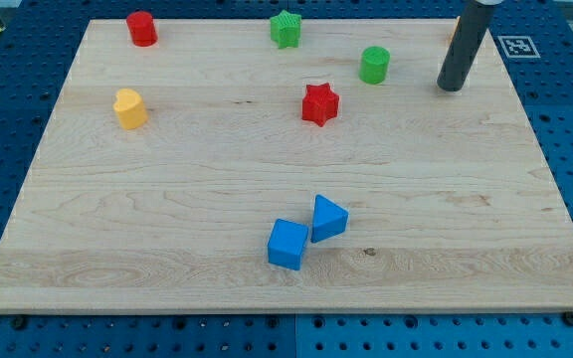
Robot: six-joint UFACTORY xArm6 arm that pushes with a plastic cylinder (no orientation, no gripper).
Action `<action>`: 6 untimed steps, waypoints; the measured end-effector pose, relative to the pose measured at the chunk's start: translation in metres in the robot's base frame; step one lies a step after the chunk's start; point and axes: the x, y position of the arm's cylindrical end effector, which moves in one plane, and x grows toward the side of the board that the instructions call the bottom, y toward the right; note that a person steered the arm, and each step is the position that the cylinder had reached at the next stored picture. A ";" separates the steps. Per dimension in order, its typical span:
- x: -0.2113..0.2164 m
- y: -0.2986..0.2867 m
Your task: Point at the green circle
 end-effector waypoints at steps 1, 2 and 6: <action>0.003 -0.001; 0.005 -0.001; -0.004 -0.005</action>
